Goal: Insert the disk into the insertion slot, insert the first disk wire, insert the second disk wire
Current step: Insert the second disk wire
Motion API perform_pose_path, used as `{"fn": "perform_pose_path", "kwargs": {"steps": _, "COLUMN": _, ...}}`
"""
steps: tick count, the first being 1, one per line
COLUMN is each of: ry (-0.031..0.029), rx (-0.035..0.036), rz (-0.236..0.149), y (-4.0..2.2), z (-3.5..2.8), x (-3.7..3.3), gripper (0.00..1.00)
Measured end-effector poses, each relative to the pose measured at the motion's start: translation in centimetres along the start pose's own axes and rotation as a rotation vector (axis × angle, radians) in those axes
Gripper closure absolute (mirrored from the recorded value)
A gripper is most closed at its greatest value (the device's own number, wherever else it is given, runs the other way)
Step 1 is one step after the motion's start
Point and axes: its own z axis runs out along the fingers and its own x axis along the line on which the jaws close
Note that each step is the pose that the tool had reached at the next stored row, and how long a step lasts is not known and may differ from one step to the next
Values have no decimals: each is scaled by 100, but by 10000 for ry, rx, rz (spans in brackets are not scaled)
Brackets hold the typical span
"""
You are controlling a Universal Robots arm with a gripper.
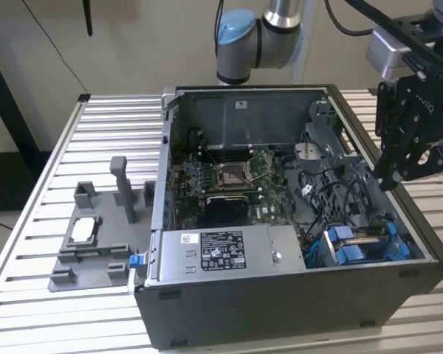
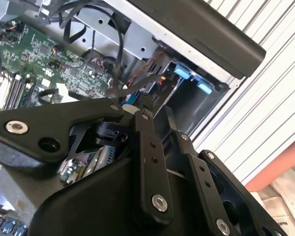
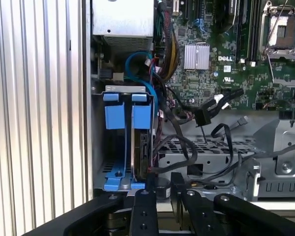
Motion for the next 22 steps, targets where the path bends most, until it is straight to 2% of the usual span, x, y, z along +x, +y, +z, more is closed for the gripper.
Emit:
{"fn": "perform_pose_path", "kwargs": {"steps": 4, "ry": 0, "rx": 2, "rz": 2, "y": 124, "z": -4, "x": -42, "gripper": 73}}
{"fn": "perform_pose_path", "kwargs": {"steps": 12, "ry": 15, "rx": 3, "rz": 0, "y": 260, "z": -9, "x": -129, "gripper": 73}}
{"fn": "perform_pose_path", "kwargs": {"steps": 17, "ry": 48, "rx": 15, "rz": -3, "y": 337, "z": -39, "x": -187, "gripper": 73}}
{"fn": "perform_pose_path", "kwargs": {"steps": 19, "ry": 78, "rx": 24, "rz": -5, "y": 370, "z": -53, "x": -210, "gripper": 73}}
{"fn": "perform_pose_path", "kwargs": {"steps": 22, "ry": 180, "rx": 40, "rz": -11, "y": 431, "z": -63, "x": -260, "gripper": 73}}
